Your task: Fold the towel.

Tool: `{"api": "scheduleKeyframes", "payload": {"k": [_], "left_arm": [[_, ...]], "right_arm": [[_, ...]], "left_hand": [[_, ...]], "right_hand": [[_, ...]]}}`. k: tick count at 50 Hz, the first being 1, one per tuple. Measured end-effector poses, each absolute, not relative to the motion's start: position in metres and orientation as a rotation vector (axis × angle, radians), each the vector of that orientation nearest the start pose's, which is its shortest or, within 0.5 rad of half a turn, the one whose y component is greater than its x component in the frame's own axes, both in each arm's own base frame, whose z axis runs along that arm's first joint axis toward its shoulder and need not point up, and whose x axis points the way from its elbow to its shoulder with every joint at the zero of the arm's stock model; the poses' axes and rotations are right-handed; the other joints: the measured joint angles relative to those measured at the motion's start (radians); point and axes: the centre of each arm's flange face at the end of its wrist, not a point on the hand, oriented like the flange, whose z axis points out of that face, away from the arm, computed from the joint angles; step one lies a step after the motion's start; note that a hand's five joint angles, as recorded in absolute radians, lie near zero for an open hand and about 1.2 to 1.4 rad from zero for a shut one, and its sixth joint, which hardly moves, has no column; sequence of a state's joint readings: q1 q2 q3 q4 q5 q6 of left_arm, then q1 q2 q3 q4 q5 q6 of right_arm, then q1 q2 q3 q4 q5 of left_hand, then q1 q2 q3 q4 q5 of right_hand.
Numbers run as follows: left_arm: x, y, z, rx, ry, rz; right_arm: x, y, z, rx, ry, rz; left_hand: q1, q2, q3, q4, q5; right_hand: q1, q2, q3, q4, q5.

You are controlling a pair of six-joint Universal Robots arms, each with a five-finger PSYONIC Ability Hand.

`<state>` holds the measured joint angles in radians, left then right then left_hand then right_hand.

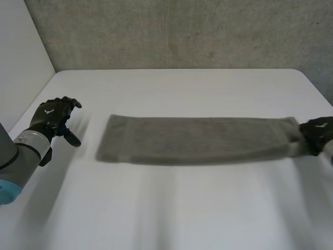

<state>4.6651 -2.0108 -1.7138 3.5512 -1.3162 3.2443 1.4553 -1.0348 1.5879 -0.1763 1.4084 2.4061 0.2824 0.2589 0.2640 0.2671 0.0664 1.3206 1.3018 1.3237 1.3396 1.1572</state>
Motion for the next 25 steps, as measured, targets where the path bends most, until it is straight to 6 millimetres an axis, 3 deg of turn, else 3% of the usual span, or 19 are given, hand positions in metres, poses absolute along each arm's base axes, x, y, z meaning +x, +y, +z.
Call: {"api": "scheduleKeyframes", "payload": {"k": [2,6,8,11,14,17,19,20,21,23,25], "left_arm": [[-0.170,-0.347,0.156,0.455,2.486,-2.120],[-0.169,-0.348,0.156,0.450,2.484,-2.120],[-0.168,-0.348,0.156,0.449,2.484,-2.119],[-0.168,-0.348,0.156,0.448,2.485,-2.118],[-0.168,-0.348,0.155,0.447,2.485,-2.117],[-0.168,-0.348,0.155,0.448,2.486,-2.117],[-0.168,-0.348,0.155,0.448,2.486,-2.116],[-0.169,-0.348,0.155,0.448,2.487,-2.116],[-0.169,-0.348,0.155,0.448,2.487,-2.116],[-0.168,-0.348,0.155,0.448,2.486,-2.116],[-0.168,-0.348,0.155,0.446,2.486,-2.116]], "right_arm": [[0.088,-0.382,0.145,-1.081,2.768,-1.926],[0.076,-0.396,0.167,-1.115,2.782,-2.005],[0.079,-0.402,0.189,-1.114,2.743,-2.087],[0.102,-0.405,0.224,-1.101,2.630,-2.205],[0.141,-0.399,0.250,-1.110,2.477,-2.279],[0.217,-0.376,0.274,-1.175,2.227,-2.329],[0.258,-0.358,0.280,-1.217,2.106,-2.332],[0.285,-0.345,0.281,-1.248,2.031,-2.322],[0.294,-0.339,0.280,-1.259,2.003,-2.318],[0.333,-0.318,0.276,-1.308,1.903,-2.290],[0.373,-0.294,0.260,-1.373,1.811,-2.235]], "left_hand": [[0.000,0.000,0.000,0.000,0.000],[0.000,-0.001,0.000,0.000,0.000],[0.000,-0.001,0.000,0.000,0.000],[0.000,-0.001,0.000,0.000,0.000],[0.000,-0.001,0.000,0.000,0.000],[0.000,-0.001,0.000,0.000,0.000],[0.000,-0.001,0.000,0.000,0.000],[0.000,-0.001,0.000,0.000,0.000],[0.000,-0.001,0.000,0.000,0.000],[0.000,-0.001,0.000,0.000,0.000],[0.000,-0.001,0.000,0.000,0.000]], "right_hand": [[0.000,0.000,0.000,0.000,0.000],[0.003,0.000,0.000,0.000,0.000],[0.004,0.000,0.000,0.000,0.000],[0.004,0.000,0.000,0.000,0.000],[0.004,0.000,0.006,0.000,0.000],[0.005,0.005,0.013,0.001,0.000],[0.005,0.009,0.014,0.001,0.000],[0.005,0.009,0.014,0.001,0.000],[0.005,0.009,0.014,0.001,0.000],[0.005,0.009,0.014,0.001,0.000],[0.005,0.009,0.014,0.001,0.000]]}}
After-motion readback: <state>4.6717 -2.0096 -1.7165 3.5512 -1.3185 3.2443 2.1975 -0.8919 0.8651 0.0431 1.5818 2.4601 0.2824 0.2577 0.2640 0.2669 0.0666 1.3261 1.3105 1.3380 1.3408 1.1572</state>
